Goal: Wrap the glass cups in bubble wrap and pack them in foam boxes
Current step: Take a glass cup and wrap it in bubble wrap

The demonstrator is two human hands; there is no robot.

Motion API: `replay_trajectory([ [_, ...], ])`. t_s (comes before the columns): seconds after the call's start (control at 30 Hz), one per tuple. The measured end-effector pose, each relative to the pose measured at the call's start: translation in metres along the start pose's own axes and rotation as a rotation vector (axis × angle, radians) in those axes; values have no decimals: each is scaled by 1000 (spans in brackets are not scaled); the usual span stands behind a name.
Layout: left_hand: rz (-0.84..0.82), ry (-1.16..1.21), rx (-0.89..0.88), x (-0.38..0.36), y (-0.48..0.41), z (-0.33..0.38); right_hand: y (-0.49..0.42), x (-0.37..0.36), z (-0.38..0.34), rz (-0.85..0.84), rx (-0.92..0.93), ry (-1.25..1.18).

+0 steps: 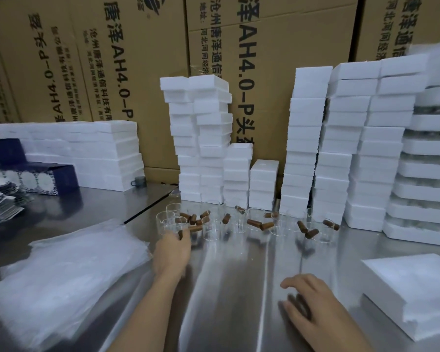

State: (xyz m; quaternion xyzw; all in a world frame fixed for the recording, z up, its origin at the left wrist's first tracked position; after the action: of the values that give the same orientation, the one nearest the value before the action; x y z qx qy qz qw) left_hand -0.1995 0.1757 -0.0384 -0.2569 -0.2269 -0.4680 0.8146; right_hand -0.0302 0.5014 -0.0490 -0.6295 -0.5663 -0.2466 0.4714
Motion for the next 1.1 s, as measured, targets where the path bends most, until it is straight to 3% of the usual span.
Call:
replay_trajectory([
  [0.1,-3,-126,-44,0,2,3,1,-3,1,17,8,18],
  [0.27,-29,-92,-46,1,-1,1,1,-6,4,31,62,49],
  [0.43,-40,150,34,5,-8,-4,4,-7,1,11,65,64],
  [0.57,-32,521,261,6,-7,-18,4,-8,-1,2,57,82],
  [0.73,22,674,305,18,2,-6,4,-5,-4,-7,55,93],
  [0.87,34,762,105,31,19,25,5,-3,-6,4,67,95],
  [1.1,-172,770,-264,21,87,94,8,1,-9,40,53,89],
])
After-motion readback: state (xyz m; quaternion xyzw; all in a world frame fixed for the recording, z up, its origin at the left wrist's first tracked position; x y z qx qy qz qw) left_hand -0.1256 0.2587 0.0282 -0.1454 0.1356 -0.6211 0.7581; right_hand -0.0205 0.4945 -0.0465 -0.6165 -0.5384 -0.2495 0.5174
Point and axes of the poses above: each hand's wrist, its own y-axis away from the middle knuckle, its own x-axis out of the back of the hand, z = x × y, the point moved 5 cm from there along -y, towards the middle knuckle, and after that the axes turned 2 degrees about -x, right-handed, at the moved point
